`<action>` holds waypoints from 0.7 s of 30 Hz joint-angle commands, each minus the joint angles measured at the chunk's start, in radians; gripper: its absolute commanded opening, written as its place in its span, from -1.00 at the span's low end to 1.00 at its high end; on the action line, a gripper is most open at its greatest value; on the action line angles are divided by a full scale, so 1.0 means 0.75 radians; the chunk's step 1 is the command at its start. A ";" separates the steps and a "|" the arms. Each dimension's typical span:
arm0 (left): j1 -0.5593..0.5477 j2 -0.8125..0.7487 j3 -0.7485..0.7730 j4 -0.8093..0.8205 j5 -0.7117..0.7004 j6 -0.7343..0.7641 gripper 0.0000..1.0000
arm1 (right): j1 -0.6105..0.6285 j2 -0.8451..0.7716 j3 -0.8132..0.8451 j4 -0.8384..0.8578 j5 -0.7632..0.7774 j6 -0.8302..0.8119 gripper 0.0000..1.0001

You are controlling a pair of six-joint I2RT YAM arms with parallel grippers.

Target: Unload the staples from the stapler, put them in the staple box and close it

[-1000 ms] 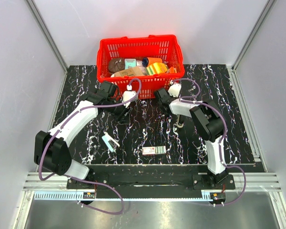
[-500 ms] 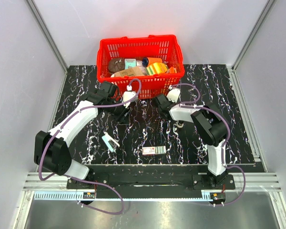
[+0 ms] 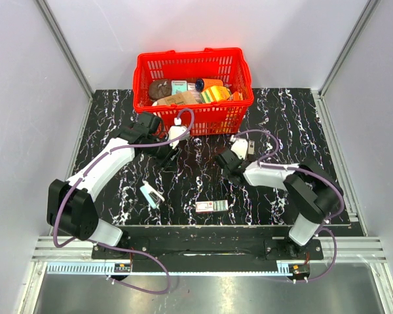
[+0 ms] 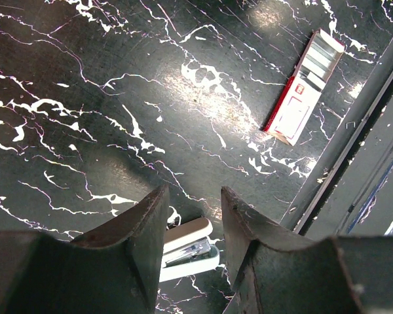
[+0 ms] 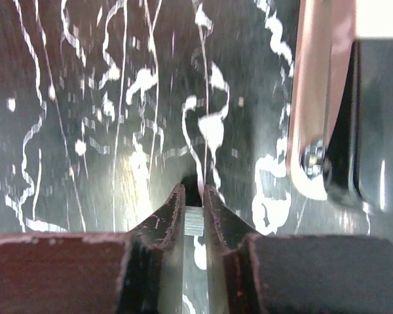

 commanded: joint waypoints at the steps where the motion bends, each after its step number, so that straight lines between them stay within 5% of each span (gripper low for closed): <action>1: -0.005 -0.029 0.018 0.015 0.020 0.013 -0.15 | 0.065 -0.153 -0.060 -0.160 -0.162 -0.005 -0.70; 21: -0.136 -0.046 -0.146 0.150 -0.200 0.048 -0.14 | 0.402 -0.569 -0.179 -0.426 -0.015 0.303 -0.73</action>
